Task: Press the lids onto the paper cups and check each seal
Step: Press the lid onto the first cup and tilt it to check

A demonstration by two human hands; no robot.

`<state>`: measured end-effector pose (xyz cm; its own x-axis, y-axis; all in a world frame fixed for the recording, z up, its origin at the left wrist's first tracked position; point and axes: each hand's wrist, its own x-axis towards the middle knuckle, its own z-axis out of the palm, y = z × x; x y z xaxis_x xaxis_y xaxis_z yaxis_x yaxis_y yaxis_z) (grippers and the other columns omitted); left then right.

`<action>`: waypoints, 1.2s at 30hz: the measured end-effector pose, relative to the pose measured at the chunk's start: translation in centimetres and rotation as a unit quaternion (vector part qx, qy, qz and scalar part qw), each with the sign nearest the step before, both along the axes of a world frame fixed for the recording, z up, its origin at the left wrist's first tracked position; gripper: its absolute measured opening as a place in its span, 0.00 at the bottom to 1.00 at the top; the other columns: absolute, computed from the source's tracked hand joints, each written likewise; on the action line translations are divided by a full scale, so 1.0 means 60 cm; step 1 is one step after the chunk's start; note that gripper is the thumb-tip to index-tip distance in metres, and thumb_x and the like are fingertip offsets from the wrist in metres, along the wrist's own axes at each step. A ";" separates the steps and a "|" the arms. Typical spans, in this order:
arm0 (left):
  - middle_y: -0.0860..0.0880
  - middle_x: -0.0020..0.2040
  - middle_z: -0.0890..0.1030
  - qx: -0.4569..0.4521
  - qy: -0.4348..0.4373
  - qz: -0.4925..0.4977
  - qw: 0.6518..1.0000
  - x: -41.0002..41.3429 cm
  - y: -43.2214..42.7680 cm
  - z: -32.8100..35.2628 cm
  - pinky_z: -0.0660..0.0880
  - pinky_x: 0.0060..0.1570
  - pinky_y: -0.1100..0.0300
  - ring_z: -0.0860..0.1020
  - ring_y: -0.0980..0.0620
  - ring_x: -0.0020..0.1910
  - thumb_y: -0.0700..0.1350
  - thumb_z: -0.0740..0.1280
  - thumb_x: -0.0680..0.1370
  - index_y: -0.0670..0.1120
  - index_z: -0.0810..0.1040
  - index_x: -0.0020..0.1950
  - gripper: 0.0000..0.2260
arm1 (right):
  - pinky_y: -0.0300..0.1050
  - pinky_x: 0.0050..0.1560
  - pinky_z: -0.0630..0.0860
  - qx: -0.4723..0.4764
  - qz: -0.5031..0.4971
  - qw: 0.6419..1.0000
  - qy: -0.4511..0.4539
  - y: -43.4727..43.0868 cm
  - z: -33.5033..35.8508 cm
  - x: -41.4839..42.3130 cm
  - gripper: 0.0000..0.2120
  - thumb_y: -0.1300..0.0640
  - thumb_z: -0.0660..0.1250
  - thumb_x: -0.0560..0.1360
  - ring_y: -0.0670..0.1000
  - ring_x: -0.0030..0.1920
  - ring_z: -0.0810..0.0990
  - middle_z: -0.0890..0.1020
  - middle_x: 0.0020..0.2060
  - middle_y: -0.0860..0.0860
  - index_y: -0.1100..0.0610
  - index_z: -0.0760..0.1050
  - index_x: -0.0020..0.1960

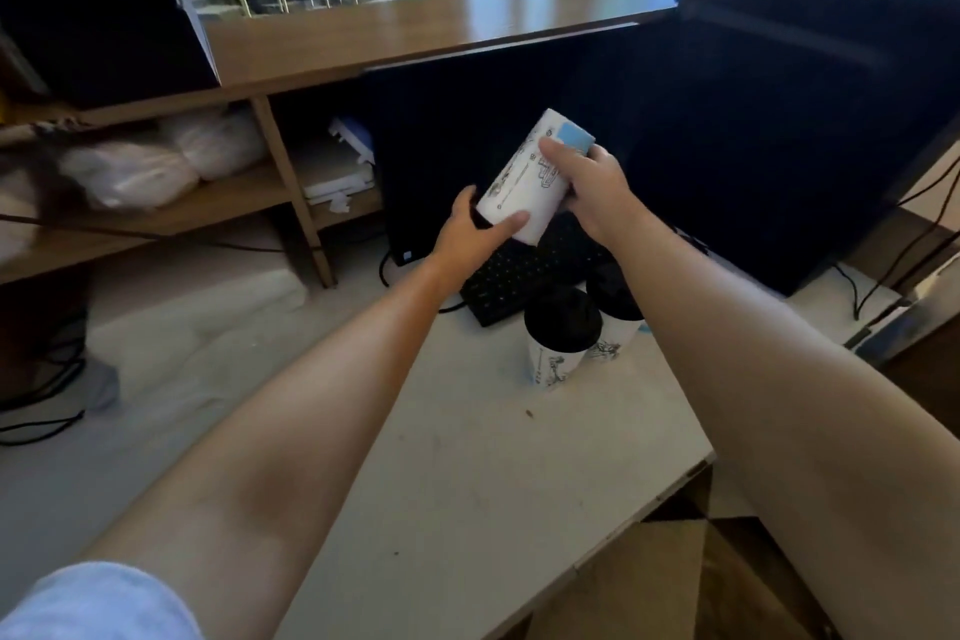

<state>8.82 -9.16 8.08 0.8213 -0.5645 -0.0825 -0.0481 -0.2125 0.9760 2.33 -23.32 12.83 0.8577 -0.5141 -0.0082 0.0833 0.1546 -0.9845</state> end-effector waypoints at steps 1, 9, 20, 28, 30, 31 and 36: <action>0.46 0.70 0.70 -0.048 0.098 0.021 0.994 -0.012 0.000 -0.006 0.71 0.65 0.52 0.72 0.48 0.65 0.63 0.72 0.67 0.48 0.59 0.74 0.42 | 0.56 0.58 0.78 0.042 -0.004 0.999 -0.011 0.000 -0.003 0.001 0.17 0.59 0.69 0.74 0.55 0.55 0.81 0.81 0.55 0.57 0.62 0.71 0.60; 0.43 0.55 0.78 -0.375 0.389 0.053 0.840 -0.057 -0.029 0.006 0.70 0.66 0.48 0.75 0.44 0.62 0.54 0.65 0.77 0.45 0.71 0.64 0.20 | 0.58 0.58 0.78 0.136 -0.027 0.990 -0.007 0.005 -0.023 -0.011 0.22 0.58 0.72 0.71 0.56 0.56 0.81 0.81 0.55 0.57 0.58 0.69 0.63; 0.43 0.61 0.79 -0.303 0.206 0.004 0.930 -0.009 -0.015 0.060 0.79 0.54 0.53 0.78 0.47 0.60 0.43 0.70 0.75 0.41 0.73 0.63 0.18 | 0.50 0.64 0.75 -0.108 0.138 0.975 0.136 -0.037 -0.053 -0.060 0.28 0.59 0.73 0.70 0.50 0.61 0.77 0.76 0.60 0.50 0.51 0.64 0.65; 0.44 0.56 0.81 -0.215 0.020 -0.089 0.972 0.013 -0.004 0.107 0.78 0.54 0.54 0.80 0.47 0.56 0.39 0.74 0.69 0.39 0.74 0.62 0.23 | 0.46 0.63 0.74 -0.187 0.169 0.962 0.103 -0.039 0.007 -0.047 0.30 0.62 0.72 0.72 0.49 0.62 0.76 0.76 0.62 0.52 0.53 0.64 0.69; 0.44 0.56 0.81 -0.197 -0.005 -0.108 0.974 0.014 0.002 0.116 0.78 0.53 0.54 0.80 0.47 0.56 0.40 0.75 0.67 0.39 0.74 0.63 0.26 | 0.46 0.61 0.75 -0.185 0.184 0.962 0.074 -0.030 0.028 -0.044 0.30 0.63 0.72 0.71 0.51 0.63 0.76 0.76 0.63 0.53 0.53 0.65 0.69; 0.44 0.57 0.81 -0.191 -0.009 -0.112 0.975 0.016 0.005 0.118 0.78 0.54 0.53 0.79 0.47 0.57 0.40 0.75 0.66 0.39 0.73 0.64 0.28 | 0.47 0.60 0.76 -0.191 0.185 0.962 0.068 -0.023 0.036 -0.043 0.30 0.63 0.72 0.71 0.51 0.62 0.77 0.77 0.62 0.53 0.54 0.65 0.69; 0.43 0.64 0.77 -0.158 -0.028 -0.132 0.978 0.029 0.038 0.139 0.73 0.63 0.46 0.75 0.46 0.63 0.45 0.77 0.64 0.42 0.70 0.68 0.35 | 0.39 0.48 0.78 -0.221 0.146 0.963 0.054 0.013 0.059 -0.036 0.29 0.64 0.73 0.70 0.46 0.56 0.79 0.79 0.57 0.49 0.54 0.66 0.67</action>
<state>10.58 -6.86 16.40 0.6412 -0.7479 0.1718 -0.1160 0.1268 0.9851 0.14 -22.53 16.38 0.9728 -0.2240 0.0597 -0.0057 -0.2807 -0.9598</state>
